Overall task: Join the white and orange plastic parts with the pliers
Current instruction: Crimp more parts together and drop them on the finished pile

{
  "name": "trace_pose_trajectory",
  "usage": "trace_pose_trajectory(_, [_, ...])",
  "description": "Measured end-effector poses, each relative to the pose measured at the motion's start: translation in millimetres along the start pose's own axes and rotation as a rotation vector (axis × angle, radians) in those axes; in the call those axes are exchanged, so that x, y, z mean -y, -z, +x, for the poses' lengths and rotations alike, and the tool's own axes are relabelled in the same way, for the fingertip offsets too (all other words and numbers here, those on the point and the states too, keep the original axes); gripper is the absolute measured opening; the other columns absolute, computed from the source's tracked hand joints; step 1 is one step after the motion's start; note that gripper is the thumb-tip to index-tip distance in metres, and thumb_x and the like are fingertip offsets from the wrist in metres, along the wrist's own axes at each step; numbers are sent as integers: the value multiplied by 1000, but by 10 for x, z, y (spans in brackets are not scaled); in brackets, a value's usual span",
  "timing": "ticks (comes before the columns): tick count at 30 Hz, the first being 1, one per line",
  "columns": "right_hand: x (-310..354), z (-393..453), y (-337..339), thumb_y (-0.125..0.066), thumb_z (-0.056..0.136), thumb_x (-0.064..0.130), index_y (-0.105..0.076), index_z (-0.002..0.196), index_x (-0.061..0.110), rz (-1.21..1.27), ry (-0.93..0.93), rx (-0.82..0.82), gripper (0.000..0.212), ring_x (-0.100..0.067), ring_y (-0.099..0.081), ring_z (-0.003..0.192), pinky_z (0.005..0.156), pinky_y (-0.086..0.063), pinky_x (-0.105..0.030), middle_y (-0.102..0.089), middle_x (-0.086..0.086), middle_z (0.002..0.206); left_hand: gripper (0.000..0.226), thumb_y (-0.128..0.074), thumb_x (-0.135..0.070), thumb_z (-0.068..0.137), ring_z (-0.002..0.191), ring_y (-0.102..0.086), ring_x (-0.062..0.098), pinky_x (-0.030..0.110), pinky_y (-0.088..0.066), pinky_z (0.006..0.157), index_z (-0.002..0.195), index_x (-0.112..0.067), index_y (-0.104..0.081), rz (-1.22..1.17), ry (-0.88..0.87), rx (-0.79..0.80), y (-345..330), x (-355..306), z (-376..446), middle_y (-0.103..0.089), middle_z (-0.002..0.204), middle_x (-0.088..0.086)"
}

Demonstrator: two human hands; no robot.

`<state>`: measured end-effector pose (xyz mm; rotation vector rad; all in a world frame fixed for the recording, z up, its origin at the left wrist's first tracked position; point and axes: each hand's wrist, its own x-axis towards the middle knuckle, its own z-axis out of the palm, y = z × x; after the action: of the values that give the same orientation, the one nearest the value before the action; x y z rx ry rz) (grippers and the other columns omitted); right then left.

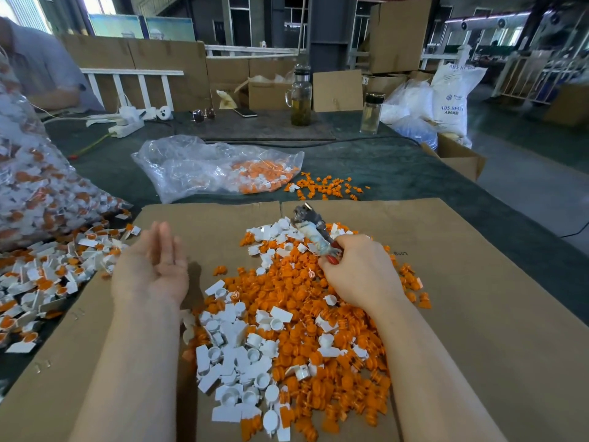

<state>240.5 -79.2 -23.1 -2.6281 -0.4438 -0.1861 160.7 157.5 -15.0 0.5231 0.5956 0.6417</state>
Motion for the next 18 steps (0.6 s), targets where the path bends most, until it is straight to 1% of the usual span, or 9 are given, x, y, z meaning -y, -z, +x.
trace_pose_trajectory(2, [29,2,-22,-60,90,42,-51,80,28,-9,17,7,20,-6,-51,64,48,-36,-22,-51,11,73,17,-68,-18,90,78,-72,2,25,-58,78,107,-18,-70,226,-8,38,-59,34,-102,-77,90,-6])
trace_pose_trajectory(3, [45,1,-31,-60,90,44,-52,82,28,-14,21,10,20,-7,-52,66,50,-38,-23,-52,10,74,12,-69,-20,89,78,-71,4,25,-56,71,101,-21,-70,415,-33,51,-115,73,-174,-77,87,-7])
trace_pose_trajectory(5, [74,-4,-51,-59,89,48,-54,84,27,-38,29,16,22,-11,-55,70,52,-42,-26,-54,8,78,9,-69,-25,90,85,-66,7,26,-48,68,99,-26,-70,832,-145,134,-207,206,-259,-73,91,-8])
trace_pose_trajectory(7, [96,-9,-64,-60,89,50,-54,85,27,-58,34,25,24,-12,-55,70,51,-42,-26,-54,8,78,10,-66,-30,93,86,-60,6,24,-42,65,103,-29,-68,1220,-271,270,-234,363,-315,-67,93,-12])
trace_pose_trajectory(8, [106,-12,-68,-60,88,50,-54,85,27,-65,35,29,24,-11,-55,68,50,-41,-25,-54,9,76,11,-65,-31,94,86,-60,7,27,-45,68,104,-29,-67,1399,-294,323,-233,417,-339,-66,95,-11])
trace_pose_trajectory(10, [122,-15,-83,-61,88,48,-53,85,27,-87,43,41,23,-7,-50,63,47,-36,-23,-51,10,74,18,-63,-35,94,97,-62,17,38,-51,86,110,-27,-67,1667,-338,359,-241,512,-345,-65,106,-4])
trace_pose_trajectory(12, [125,-13,-96,-61,88,43,-56,88,26,-95,44,57,18,-6,-49,61,45,-33,-23,-51,10,74,29,-60,-39,94,113,-56,26,43,-46,99,120,-27,-65,1905,-425,350,-248,589,-344,-61,120,3])
trace_pose_trajectory(15, [120,-11,-104,-60,88,37,-61,91,24,-99,38,75,13,-8,-51,63,46,-35,-23,-54,8,75,31,-57,-38,96,121,-50,28,43,-40,101,126,-32,-62,1974,-479,357,-259,619,-351,-57,128,3])
trace_pose_trajectory(18, [127,-11,-102,-60,88,36,-62,93,25,-95,39,81,12,-9,-53,63,46,-36,-23,-55,7,75,21,-62,-37,94,116,-54,24,44,-41,102,115,-35,-63,1891,-455,364,-248,588,-347,-64,116,-5])
